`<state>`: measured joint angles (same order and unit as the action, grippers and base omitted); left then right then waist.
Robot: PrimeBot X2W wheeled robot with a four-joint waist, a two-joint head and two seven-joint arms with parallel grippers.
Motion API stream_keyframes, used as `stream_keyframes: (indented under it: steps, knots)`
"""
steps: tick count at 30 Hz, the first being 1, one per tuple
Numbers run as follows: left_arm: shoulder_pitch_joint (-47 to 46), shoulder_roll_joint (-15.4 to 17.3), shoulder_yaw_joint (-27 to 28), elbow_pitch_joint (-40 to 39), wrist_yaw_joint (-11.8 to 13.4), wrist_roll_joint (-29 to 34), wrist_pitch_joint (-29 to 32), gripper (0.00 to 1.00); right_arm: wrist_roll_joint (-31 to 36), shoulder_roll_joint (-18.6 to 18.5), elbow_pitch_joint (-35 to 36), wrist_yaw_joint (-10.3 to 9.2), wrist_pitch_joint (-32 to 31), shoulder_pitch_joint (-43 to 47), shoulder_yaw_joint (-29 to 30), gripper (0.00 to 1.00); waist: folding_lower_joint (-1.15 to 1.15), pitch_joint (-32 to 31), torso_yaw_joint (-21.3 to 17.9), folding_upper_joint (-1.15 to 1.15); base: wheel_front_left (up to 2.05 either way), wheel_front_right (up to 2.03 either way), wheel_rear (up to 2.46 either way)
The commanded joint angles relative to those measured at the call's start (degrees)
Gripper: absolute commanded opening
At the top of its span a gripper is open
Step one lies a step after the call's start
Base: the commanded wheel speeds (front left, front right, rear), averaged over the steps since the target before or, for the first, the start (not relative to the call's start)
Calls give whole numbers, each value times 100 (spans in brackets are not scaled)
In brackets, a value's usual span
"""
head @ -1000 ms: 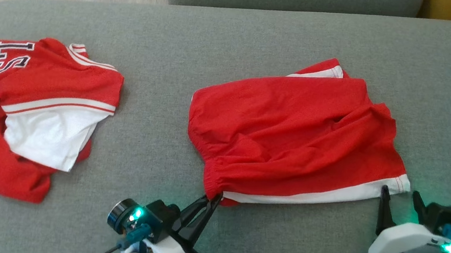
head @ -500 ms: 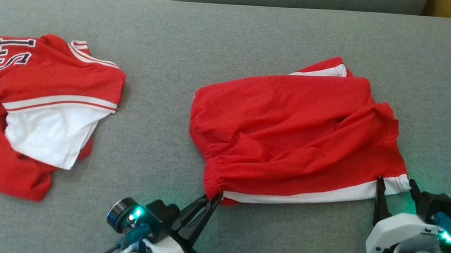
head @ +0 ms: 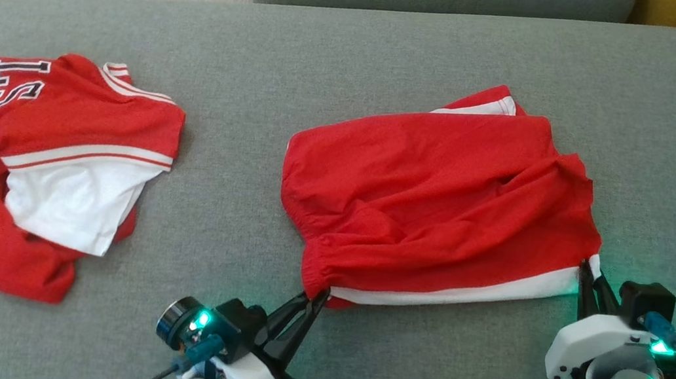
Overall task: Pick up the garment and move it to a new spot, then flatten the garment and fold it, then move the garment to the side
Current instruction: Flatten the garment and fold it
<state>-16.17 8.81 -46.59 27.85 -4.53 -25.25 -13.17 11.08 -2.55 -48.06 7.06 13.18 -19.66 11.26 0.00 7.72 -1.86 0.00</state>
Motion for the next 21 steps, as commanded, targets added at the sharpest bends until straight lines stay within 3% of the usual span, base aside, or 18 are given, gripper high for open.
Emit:
stream_keyframes:
  steps: [1,6,11,21]
  knots:
    - [-219,109,114,-150,32,-25,-34,0,-42,-32,127,43,82,-199,-150,0,0,-11,-9,0,0,0,0]
    - [-315,269,110,-194,46,23,28,0,-587,-32,197,43,131,-245,-280,0,0,-144,-31,0,0,0,0]
    - [-798,710,79,-426,-90,131,371,0,-1644,-32,724,43,158,-458,-935,0,0,-414,-80,0,0,0,0]
    - [-2464,1583,-34,-991,-285,-24,1436,0,-2767,-56,2139,43,-373,-1160,-1628,0,0,-828,-106,0,0,0,0]
